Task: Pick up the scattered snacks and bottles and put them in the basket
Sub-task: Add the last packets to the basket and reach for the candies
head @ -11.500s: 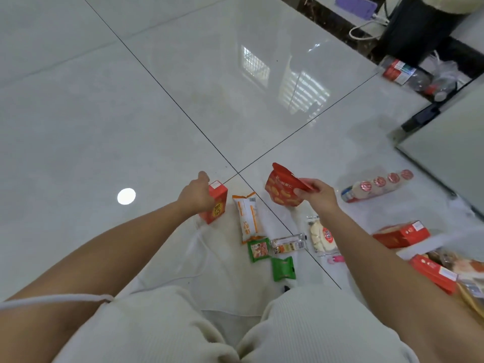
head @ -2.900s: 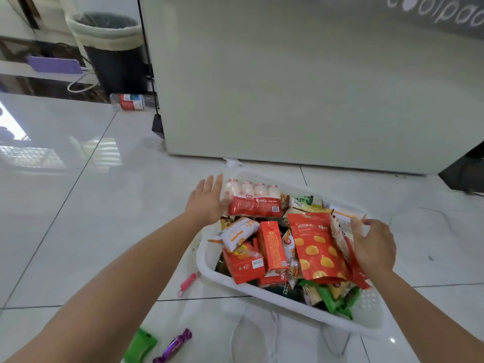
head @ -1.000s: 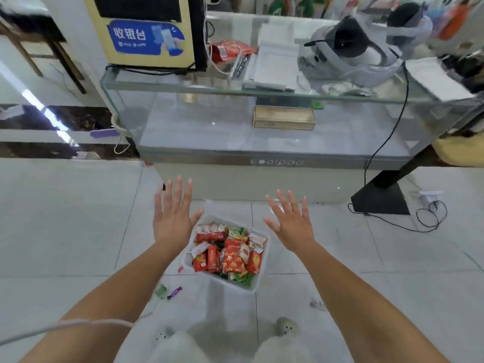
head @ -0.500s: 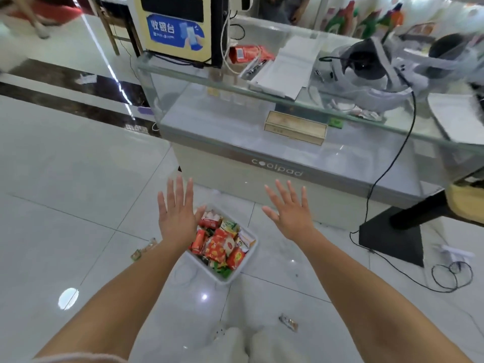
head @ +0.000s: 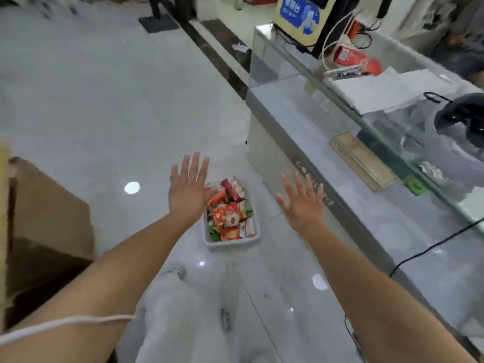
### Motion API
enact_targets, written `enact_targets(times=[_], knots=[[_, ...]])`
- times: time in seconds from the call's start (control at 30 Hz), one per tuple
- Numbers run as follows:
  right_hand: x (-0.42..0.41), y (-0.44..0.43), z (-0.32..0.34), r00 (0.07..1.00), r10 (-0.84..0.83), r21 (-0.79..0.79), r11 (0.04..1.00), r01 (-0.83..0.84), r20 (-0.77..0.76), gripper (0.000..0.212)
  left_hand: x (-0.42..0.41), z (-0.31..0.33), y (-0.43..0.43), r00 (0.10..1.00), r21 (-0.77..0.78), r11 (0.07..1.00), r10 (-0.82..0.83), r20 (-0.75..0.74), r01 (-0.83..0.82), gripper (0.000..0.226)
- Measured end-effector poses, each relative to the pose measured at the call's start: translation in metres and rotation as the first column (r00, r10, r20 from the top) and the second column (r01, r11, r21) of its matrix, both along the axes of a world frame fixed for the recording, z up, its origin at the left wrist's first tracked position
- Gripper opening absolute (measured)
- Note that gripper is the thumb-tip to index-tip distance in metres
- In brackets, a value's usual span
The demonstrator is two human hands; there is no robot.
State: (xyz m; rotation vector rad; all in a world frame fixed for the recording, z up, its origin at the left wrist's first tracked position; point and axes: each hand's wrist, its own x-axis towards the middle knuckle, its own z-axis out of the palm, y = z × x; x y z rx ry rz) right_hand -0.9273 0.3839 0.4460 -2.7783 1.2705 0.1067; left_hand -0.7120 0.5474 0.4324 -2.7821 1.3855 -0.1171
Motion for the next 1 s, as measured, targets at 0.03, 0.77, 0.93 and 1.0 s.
enact_targets(times=[0.03, 0.77, 0.93, 1.0], knots=[[-0.012, 0.008, 0.004, 0.999, 0.042, -0.036, 0.998, -0.042, 0.01, 0.066, -0.02, 0.0, 0.021, 0.999, 0.011, 0.999, 0.053, 0.003, -0.053, 0.074], [-0.166, 0.164, -0.28, 0.889, 0.441, 0.065, 0.898, -0.436, -0.121, 0.075, -0.279, -0.276, 0.221, 0.925, 0.093, 0.924, 0.377, -0.048, -0.371, 0.076], [-0.172, 0.199, -0.483, 0.822, 0.561, 0.077, 0.828, -0.556, -0.098, 0.063, -0.278, -0.454, 0.249, 0.895, 0.11, 0.888, 0.442, 0.068, -0.447, 0.075], [-0.169, 0.21, -0.558, 0.806, 0.587, 0.106, 0.809, -0.579, -0.079, 0.064, -0.266, -0.513, 0.259, 0.889, 0.106, 0.883, 0.448, 0.096, -0.457, 0.074]])
